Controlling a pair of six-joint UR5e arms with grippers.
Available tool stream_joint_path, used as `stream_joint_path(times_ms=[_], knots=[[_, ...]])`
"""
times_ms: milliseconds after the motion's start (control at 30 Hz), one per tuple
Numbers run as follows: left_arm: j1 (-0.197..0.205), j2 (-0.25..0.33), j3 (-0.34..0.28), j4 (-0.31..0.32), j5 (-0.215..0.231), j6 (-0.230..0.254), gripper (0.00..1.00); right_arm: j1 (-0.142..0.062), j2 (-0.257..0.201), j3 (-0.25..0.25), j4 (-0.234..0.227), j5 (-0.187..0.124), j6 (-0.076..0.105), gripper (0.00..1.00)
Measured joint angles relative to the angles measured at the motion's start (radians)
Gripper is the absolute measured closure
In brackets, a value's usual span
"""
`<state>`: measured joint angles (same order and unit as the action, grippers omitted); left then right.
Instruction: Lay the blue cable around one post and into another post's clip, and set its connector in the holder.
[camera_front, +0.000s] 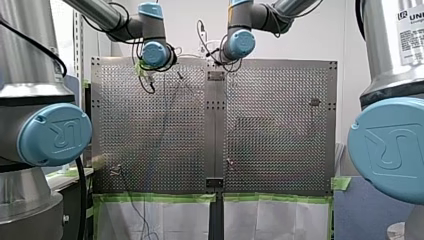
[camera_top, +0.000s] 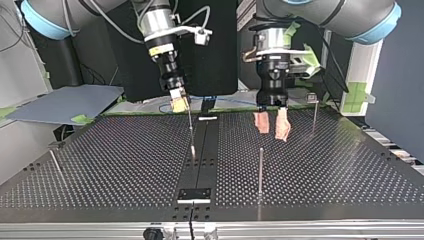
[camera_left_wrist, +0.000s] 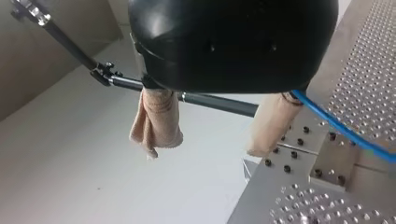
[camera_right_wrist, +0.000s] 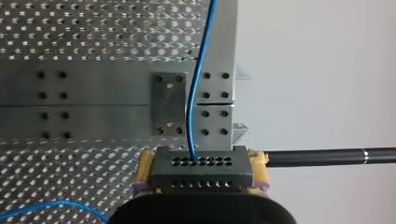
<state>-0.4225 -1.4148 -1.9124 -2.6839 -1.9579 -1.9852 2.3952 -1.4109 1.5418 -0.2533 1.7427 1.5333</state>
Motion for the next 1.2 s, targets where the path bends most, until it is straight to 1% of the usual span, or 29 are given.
stream_joint_path(times_ms=[200,367,433,567,767,833,967,1100,1200], knots=[[0.026,-0.032,0.03,-0.061,0.039,0.009,0.0,-0.003,0.023,-0.059,0.035,-0.013,0.0,0.99],[0.043,-0.06,0.066,-0.109,0.055,0.016,0.0,-0.004,0.063,-0.111,0.063,-0.026,-0.003,0.99],[0.048,-0.064,0.083,-0.128,0.054,0.02,0.0,-0.004,0.075,-0.127,0.07,-0.028,-0.004,0.99],[0.06,-0.067,0.121,-0.171,0.038,0.025,0.0,-0.004,0.094,-0.166,0.075,-0.031,-0.006,0.99],[0.087,-0.069,0.151,-0.226,0.037,0.028,0.0,-0.005,0.106,-0.207,0.078,-0.036,-0.009,0.99],[0.094,-0.073,0.154,-0.232,0.045,0.029,0.0,-0.005,0.109,-0.215,0.077,-0.038,-0.009,0.99],[0.108,-0.1,0.165,-0.237,0.065,0.034,0.0,-0.006,0.121,-0.235,0.07,-0.049,-0.006,0.99],[0.118,-0.118,0.184,-0.232,0.07,0.028,0.0,-0.007,0.143,-0.262,0.072,-0.058,-0.002,0.99],[0.129,-0.122,0.207,-0.231,0.066,0.016,0.0,-0.007,0.162,-0.283,0.072,-0.074,0.005,0.99]])
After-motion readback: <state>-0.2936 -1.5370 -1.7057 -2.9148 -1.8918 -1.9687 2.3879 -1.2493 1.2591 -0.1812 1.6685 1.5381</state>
